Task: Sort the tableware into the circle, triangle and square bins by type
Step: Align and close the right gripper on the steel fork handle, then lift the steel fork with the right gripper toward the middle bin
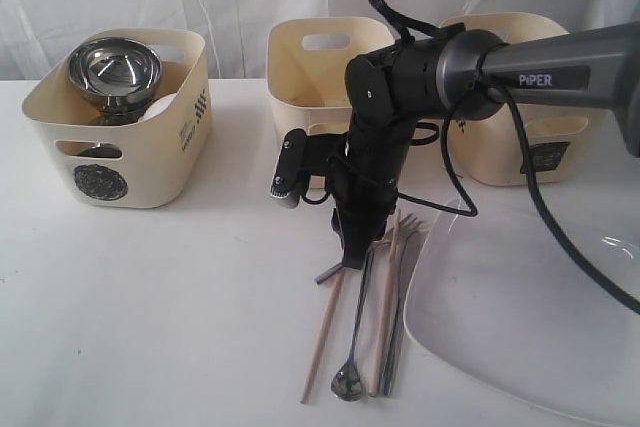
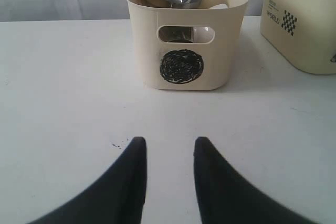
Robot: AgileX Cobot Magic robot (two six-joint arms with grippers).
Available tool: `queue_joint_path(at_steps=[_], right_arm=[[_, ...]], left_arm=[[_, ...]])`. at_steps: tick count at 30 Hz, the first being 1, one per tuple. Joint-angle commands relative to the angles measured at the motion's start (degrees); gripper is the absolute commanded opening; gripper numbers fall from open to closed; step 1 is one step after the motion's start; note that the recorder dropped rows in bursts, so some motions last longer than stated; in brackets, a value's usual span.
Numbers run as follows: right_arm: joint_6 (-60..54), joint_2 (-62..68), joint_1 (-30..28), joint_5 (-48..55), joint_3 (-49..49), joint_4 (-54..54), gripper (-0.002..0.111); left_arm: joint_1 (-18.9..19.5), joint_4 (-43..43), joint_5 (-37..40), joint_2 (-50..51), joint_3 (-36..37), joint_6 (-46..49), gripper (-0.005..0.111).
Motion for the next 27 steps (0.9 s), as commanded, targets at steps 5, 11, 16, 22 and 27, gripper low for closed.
queue_joint_path(at_steps=[5,11,16,22,27], right_arm=[[-2.0,0.1,-0.3,1.8,-0.2,0.5,0.036],[-2.2,1.8,-0.4,2.1,-0.2,0.5,0.036],[-2.2,3.1,-0.4,1.8,-0.2,0.5,0.036],[-2.2,4.0,-0.4,1.8,-0.2,3.9,0.030],[-2.2,4.0,-0.4,2.5,-2.1,4.9,0.002]], left_arm=[[-0.2,-0.1,0.2,-0.3,0.3,-0.1,0.036],[-0.2,-0.1,0.2,-0.3,0.3,-0.1,0.036],[-0.2,-0.1,0.2,-0.3,0.3,-0.1,0.036],[-0.2,-0.1,0.2,-0.3,0.3,-0.1,0.036],[-0.2,-0.2,0.2,-0.3,0.3,-0.1,0.036]])
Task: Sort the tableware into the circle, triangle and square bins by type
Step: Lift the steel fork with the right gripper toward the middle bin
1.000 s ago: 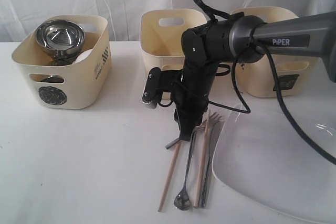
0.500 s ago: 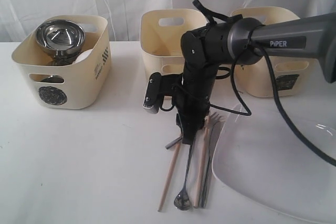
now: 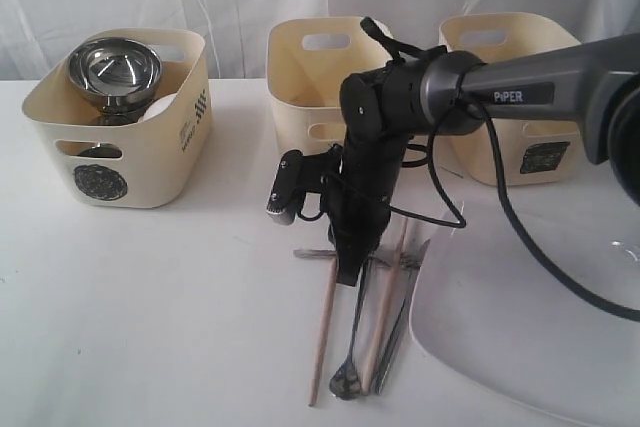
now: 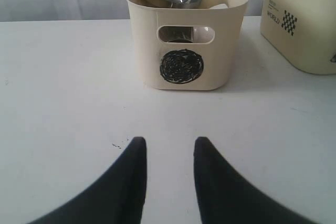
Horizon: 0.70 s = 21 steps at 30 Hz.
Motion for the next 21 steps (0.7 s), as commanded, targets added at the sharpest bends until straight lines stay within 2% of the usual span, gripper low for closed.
queue_joint_path(at_steps=[1,13,21], right_arm=[[-0.4,0.2,-0.4,0.8,-1.5,1.5,0.000],[-0.4,0.1,-0.4,2.4,-7.2,14.3,0.000],[1.0,0.1,-0.3,-0.8,-9.9,17.7,0.000]], left_arm=[[-0.2,-0.2,0.2,-0.3,0.3,-0.1,0.036],[-0.2,-0.2,0.2,-0.3,0.3,-0.1,0.036],[-0.2,-0.2,0.2,-0.3,0.3,-0.1,0.036]])
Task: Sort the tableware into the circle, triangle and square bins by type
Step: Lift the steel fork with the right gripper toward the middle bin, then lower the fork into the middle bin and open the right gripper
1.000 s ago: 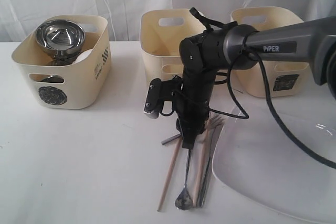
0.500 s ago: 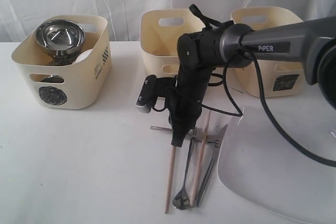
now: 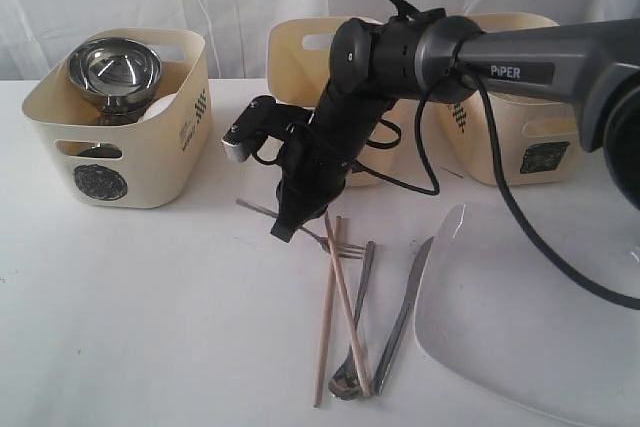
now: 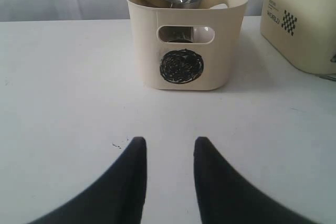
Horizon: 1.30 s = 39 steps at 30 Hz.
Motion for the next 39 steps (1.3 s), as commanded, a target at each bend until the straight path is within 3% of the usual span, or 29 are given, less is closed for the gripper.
queue_joint_path(at_steps=[1,22,39], right_arm=[[1.7,-0.3,-0.3,-3.5,-1.3,0.9,0.000],[7.3,-8.6,-0.3,-13.0,-2.7,5.6,0.000],[7.3,-11.3,-1.6,-41.4,-2.7,2.8,0.000]], left_arm=[[-0.2,-0.2,0.2,-0.3,0.3,-0.1,0.036],[-0.2,0.0,0.2,-0.3,0.3,-0.1,0.036],[-0.2,0.0,0.2,-0.3,0.3,-0.1,0.036]])
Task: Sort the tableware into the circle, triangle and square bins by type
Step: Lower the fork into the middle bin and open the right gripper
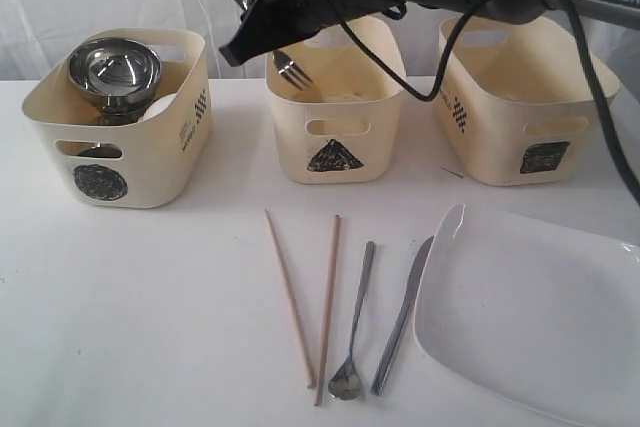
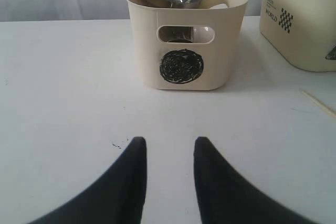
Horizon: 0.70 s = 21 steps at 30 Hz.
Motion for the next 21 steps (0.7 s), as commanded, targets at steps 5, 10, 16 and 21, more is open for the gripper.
queue_joint_path(at_steps=[5,10,16,21], right_arm=[[2.7,2.2,-4.0,-12.2,-0.2,0.0,0.000],[5.4,4.8,-5.6,-16.7,-0.2,0.2,0.000],[5.5,8.3,-7.5,-17.6,-2.0,0.8,0.000],[5.5,11.8,-7.6,-17.5,-6.1,1.2,0.000]], left_arm=[[-0.2,0.0,0.2,-0.3,0.3,-0.1,0.036],[-0.2,0.0,0.2,-0.3,0.3,-0.1,0.036],[-0.2,0.0,0.2,-0.3,0.3,-0.1,0.036],[-0.2,0.0,0.2,-0.3,0.3,-0.1,0.036]])
